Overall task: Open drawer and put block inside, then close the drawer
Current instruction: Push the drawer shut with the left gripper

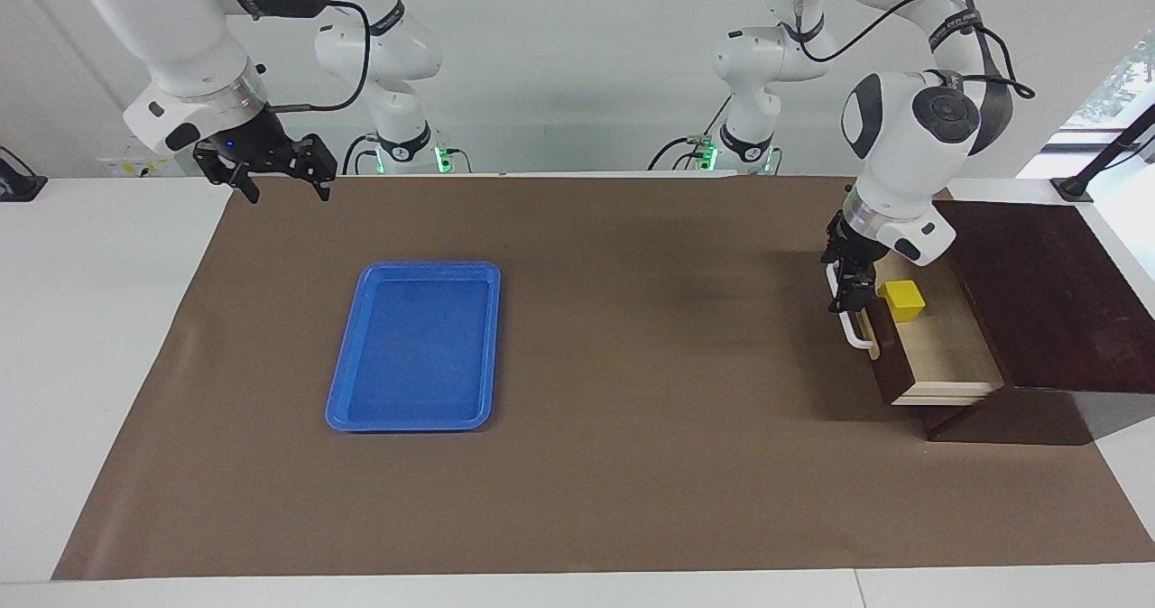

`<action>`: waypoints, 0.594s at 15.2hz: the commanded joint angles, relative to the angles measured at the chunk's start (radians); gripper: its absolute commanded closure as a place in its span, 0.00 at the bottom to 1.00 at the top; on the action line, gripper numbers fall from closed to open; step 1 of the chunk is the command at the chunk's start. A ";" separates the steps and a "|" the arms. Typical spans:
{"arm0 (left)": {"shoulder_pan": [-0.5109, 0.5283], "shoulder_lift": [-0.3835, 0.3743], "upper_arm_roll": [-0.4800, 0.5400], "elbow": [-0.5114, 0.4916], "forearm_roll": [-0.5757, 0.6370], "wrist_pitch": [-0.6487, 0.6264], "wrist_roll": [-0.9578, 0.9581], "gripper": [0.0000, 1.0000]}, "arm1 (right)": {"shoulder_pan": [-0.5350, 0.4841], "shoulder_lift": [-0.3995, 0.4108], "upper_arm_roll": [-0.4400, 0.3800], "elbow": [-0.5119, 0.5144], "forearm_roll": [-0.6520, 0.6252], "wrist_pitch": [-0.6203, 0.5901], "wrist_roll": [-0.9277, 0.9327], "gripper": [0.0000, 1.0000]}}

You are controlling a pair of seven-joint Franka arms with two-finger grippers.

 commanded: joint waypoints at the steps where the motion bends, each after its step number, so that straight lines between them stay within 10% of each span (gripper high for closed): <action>1: 0.039 -0.044 0.001 -0.051 -0.002 0.033 0.042 0.00 | -0.014 -0.016 0.010 -0.016 0.008 0.013 0.012 0.00; 9: 0.113 -0.039 0.004 -0.053 0.028 0.047 0.160 0.00 | -0.013 -0.016 0.010 -0.014 0.006 0.016 0.012 0.00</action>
